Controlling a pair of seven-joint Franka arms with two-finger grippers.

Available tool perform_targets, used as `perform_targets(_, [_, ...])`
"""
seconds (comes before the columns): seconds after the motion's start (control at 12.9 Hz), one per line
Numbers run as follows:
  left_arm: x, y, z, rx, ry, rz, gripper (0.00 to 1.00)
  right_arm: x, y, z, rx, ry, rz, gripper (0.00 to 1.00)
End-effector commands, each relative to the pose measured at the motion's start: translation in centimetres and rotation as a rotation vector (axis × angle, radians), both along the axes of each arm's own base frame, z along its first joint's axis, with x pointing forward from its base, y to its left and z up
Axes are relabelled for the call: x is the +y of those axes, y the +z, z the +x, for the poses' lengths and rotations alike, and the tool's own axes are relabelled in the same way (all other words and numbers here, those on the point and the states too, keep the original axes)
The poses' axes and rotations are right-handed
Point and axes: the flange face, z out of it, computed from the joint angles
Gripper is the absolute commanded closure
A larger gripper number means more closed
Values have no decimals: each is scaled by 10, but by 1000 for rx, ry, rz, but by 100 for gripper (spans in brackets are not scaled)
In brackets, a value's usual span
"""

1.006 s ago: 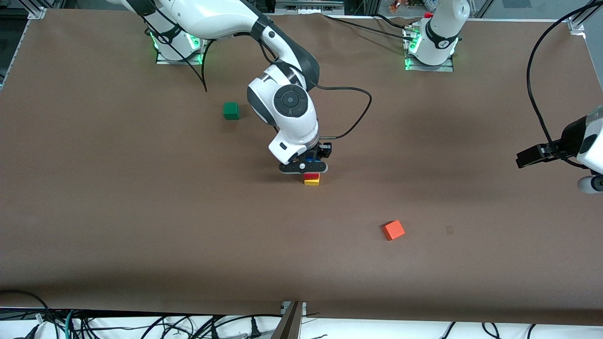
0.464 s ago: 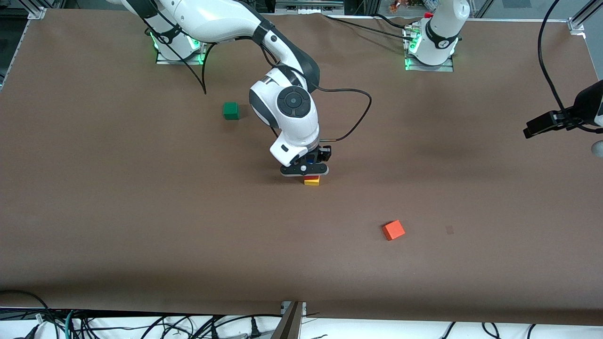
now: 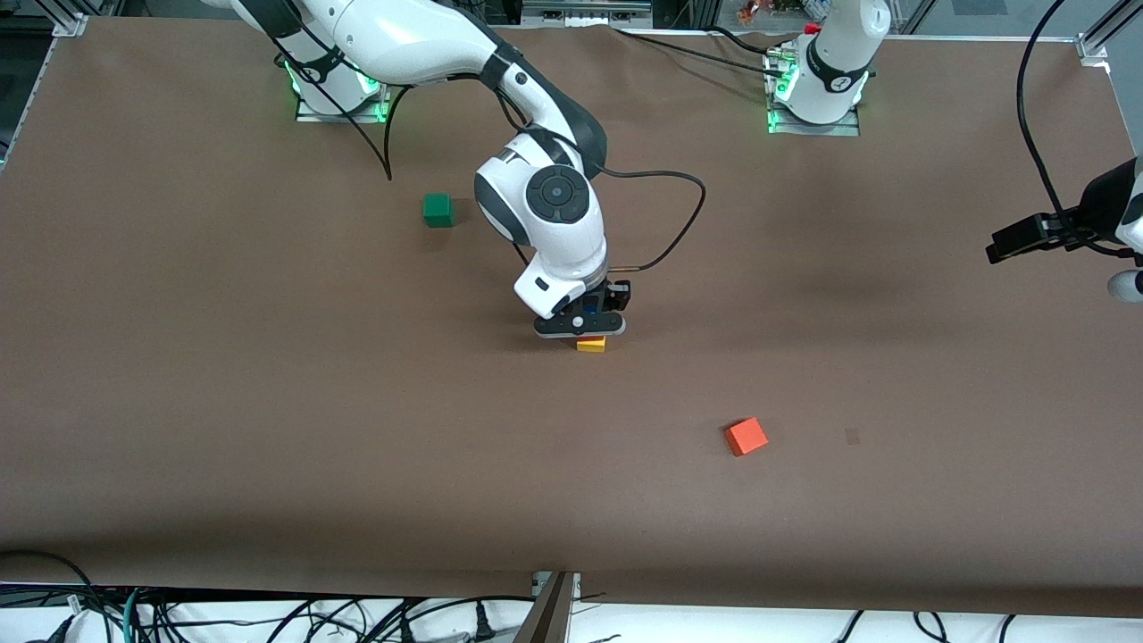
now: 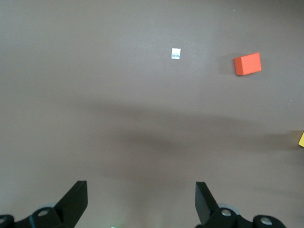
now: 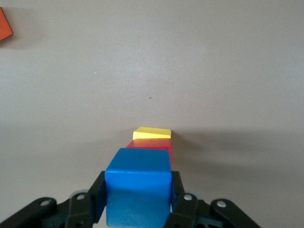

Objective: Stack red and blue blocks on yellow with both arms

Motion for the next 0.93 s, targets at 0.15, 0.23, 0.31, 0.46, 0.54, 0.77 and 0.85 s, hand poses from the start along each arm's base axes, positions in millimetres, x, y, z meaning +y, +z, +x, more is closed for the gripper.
perform_targets(0.15, [-3,-1,5,-11,-15,-15,0,8,-8,0,-38,37,-22,63])
perform_targets(0.23, [-2,6,6,-26,-13,-10,0,8,-8,0,-38,37,-22,62])
perform_targets(0.31, [-3,7,7,-29,-13,-10,0,8,-8,0,-39,35,-21,61])
perform_targets(0.46, [-8,1,11,-20,-25,-13,0,10,-9,-2,-38,34,-22,41])
perform_targets(0.54, [-8,0,11,-20,-25,-16,0,9,-9,-1,-39,33,-23,27])
perform_targets(0.77, [-13,3,14,-29,-33,-13,0,9,-8,-1,-40,31,-21,15])
perform_targets(0.85, [-13,1,15,-25,-33,-13,0,9,-7,-1,-40,31,-20,0])
